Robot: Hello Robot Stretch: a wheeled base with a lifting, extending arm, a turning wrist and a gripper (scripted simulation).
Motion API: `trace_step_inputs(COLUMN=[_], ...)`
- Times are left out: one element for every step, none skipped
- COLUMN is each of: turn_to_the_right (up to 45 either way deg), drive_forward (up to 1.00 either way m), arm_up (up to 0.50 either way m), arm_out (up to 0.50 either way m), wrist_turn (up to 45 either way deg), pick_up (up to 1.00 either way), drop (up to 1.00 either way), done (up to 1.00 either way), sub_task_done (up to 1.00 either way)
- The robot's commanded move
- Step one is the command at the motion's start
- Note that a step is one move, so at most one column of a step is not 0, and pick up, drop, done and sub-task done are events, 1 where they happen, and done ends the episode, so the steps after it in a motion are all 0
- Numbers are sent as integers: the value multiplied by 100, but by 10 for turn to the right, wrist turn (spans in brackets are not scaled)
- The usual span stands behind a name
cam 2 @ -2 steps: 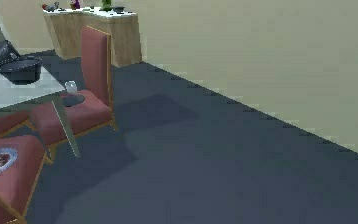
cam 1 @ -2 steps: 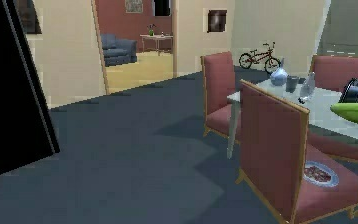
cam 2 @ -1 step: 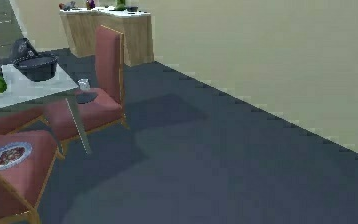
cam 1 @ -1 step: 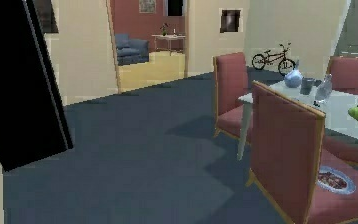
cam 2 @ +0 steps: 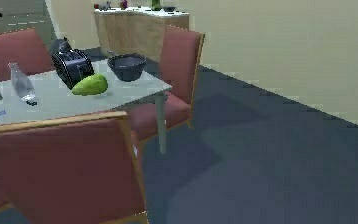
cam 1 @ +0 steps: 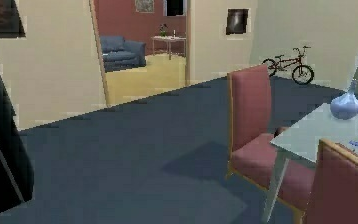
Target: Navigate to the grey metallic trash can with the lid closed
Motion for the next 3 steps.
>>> trace_step_inputs(turn_to_the_right=[-420,0,330], drive_forward=[0,30,0], arm_up=[0,0,0], arm_out=[0,0,0], wrist_turn=[0,0,0], pick_up=[0,0,0], drop=[0,0,0], done=[0,0,0], sub_task_done=[0,0,0])
